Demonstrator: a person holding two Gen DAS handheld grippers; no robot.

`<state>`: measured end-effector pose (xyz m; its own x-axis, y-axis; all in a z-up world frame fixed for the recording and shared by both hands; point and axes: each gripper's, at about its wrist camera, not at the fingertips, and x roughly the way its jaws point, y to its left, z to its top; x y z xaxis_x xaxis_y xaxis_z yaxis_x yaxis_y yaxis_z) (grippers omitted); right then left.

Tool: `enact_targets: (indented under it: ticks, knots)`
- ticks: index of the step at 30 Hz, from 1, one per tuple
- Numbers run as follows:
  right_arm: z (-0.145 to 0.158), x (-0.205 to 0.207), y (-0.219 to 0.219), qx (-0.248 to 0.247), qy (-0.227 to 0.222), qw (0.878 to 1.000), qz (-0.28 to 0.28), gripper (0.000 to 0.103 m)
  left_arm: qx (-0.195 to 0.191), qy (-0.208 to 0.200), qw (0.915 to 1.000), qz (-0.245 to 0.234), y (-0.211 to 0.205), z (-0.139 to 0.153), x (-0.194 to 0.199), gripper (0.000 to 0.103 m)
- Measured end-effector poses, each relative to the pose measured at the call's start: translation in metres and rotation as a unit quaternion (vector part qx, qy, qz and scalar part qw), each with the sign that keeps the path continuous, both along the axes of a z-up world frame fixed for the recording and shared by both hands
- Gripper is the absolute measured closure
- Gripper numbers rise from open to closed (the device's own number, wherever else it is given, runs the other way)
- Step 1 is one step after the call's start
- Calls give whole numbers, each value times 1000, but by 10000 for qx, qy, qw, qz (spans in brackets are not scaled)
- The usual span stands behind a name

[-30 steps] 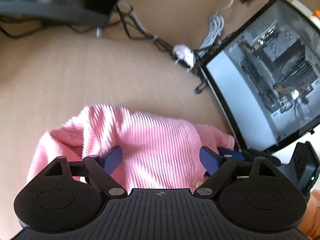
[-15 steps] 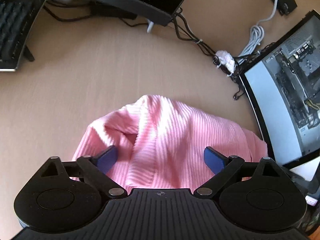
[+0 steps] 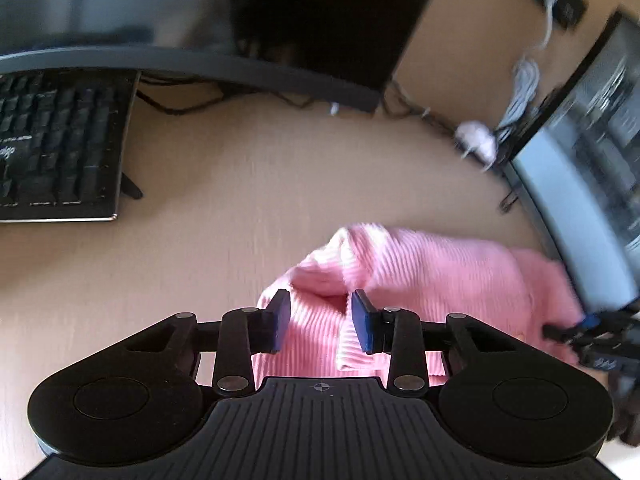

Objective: Fold clothes

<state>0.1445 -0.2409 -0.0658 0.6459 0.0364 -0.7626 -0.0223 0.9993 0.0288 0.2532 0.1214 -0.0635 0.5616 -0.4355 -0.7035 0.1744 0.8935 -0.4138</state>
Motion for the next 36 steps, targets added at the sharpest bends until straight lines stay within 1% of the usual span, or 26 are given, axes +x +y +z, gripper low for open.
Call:
enact_targets:
  ticks: [1, 2, 4, 6, 7, 8, 9, 10, 11, 12, 13, 14, 15, 17, 20, 22, 24, 27, 28, 29, 30, 31, 33, 34, 35, 36]
  knots:
    - [7, -3, 4, 23, -118, 9999, 55, 44, -201, -149, 9996, -91, 3, 9, -2, 54]
    - [14, -4, 8, 30, -258, 9996, 123, 44, -395, -321, 9985, -191, 4, 19, -4, 48]
    - [25, 0, 20, -10, -568, 9981, 233, 44, -856, -570, 9940, -379, -1, 33, 0, 45]
    - [22, 12, 30, 57, -673, 9972, 333, 44, -1346, -572, 9880, -487, -16, 35, 13, 39]
    - [20, 18, 36, 99, -709, 9967, 384, 44, -1398, -460, 9875, -563, -27, 29, 20, 37]
    - [11, 24, 40, 128, -597, 9973, 409, 43, -1399, -324, 9875, -655, -40, 20, 27, 36]
    - [-1, 31, 44, 150, -403, 9982, 421, 43, -1121, -157, 9908, -745, -52, 10, 31, 38]
    - [-10, 32, 46, 66, -288, 9986, 430, 43, -724, 23, 9939, -834, -63, -1, 33, 42]
    - [-16, 30, 47, -76, -217, 9988, 437, 43, -321, 154, 9954, -891, -68, -9, 34, 55]
    - [-14, 22, 45, -94, -198, 9989, 424, 43, -186, 152, 9960, -858, -59, -8, 29, 56]
    - [-7, 12, 41, -44, -208, 9990, 400, 43, -163, 103, 9967, -793, -45, -5, 23, 52]
    - [1, 0, 35, 59, -252, 9992, 314, 41, -140, 55, 9972, -728, -31, -3, 17, 40]
    - [9, -13, 26, 222, -303, 9992, 160, 34, -199, 26, 9979, -620, -16, 1, 13, 26]
    - [15, -30, 5, 671, -310, 9968, -290, 30, -572, 88, 9974, -440, 15, 3, 8, 16]
    - [-1, -31, -19, 1310, -173, 9862, -994, 30, -1307, 549, 9896, -230, 30, -15, 15, 15]
    - [-13, -24, -24, 1508, -159, 9808, -1224, 30, -1657, 891, 9821, -86, 26, -28, 25, 15]
    - [-18, -14, -24, 1616, -235, 9788, -1237, 30, -1658, 953, 9815, -99, 17, -33, 31, 15]
    - [-20, 8, -18, 1542, -223, 9838, -882, 31, -1548, 872, 9835, -340, -4, -32, 35, 15]
    - [-22, 15, -14, 1467, -183, 9861, -752, 34, -1420, 818, 9857, -381, -11, -33, 37, 15]
    - [-22, 21, -12, 1407, -177, 9880, -611, 41, -1267, 756, 9882, -400, -19, -35, 39, 21]
    - [-22, 26, -9, 1354, -189, 9895, -467, 49, -1170, 745, 9897, -364, -23, -36, 42, 36]
    - [-21, 32, -7, 1313, -226, 9905, -350, 52, -1097, 755, 9906, -307, -27, -37, 47, 43]
    - [-16, 43, -3, 1258, -339, 9913, -175, 70, -1052, 751, 9914, -202, -30, -36, 56, 75]
    - [-12, 49, -3, 1243, -407, 9913, -116, 74, -1028, 664, 9923, -193, -30, -31, 61, 80]
    - [-5, 54, -3, 1225, -488, 9913, -53, 81, -987, 550, 9934, -193, -30, -25, 65, 84]
    - [3, 57, -3, 1205, -575, 9910, 13, 84, -975, 427, 9941, -199, -30, -16, 67, 86]
